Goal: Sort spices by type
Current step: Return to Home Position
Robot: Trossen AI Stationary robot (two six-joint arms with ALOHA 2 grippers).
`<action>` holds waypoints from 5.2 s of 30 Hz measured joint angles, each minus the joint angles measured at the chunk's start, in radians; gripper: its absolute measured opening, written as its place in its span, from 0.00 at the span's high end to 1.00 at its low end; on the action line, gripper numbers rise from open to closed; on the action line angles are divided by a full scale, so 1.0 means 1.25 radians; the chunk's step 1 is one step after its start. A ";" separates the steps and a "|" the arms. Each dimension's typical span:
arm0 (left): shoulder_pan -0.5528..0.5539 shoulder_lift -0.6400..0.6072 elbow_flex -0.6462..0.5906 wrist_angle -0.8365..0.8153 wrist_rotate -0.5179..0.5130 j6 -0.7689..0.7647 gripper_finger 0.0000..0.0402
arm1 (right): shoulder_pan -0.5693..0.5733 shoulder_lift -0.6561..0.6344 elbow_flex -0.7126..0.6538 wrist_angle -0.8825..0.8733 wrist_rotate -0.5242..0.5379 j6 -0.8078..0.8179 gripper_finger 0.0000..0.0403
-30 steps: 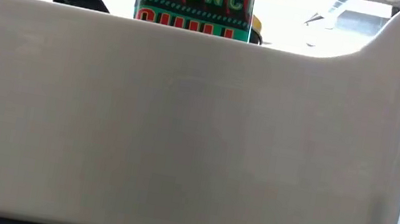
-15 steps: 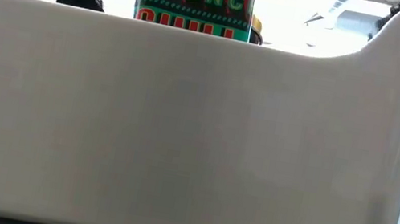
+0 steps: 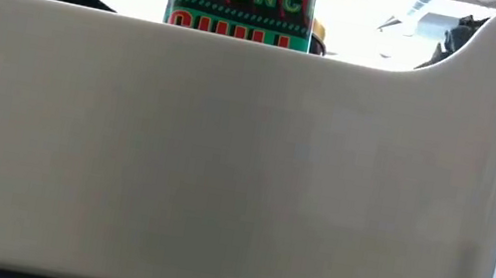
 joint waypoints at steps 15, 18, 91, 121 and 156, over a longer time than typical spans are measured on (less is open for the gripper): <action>-0.049 -0.103 -0.171 0.158 -0.129 -0.172 0.17 | -0.281 0.007 -0.030 0.139 -0.498 -0.113 0.14; -0.063 -0.119 -0.170 0.149 -0.134 -0.153 0.17 | -0.316 0.007 -0.030 0.150 -0.577 -0.109 0.14; -0.077 -0.375 -0.130 -0.203 -0.035 -0.206 0.17 | -0.147 -0.664 -0.193 -0.180 -0.452 -0.181 0.14; -0.077 -0.375 -0.130 -0.204 -0.035 -0.206 0.17 | -0.148 -0.658 -0.189 -0.250 -0.455 -0.100 0.14; -0.077 -0.374 -0.130 -0.204 -0.035 -0.206 0.17 | -0.148 -0.658 -0.189 -0.251 -0.456 -0.099 0.14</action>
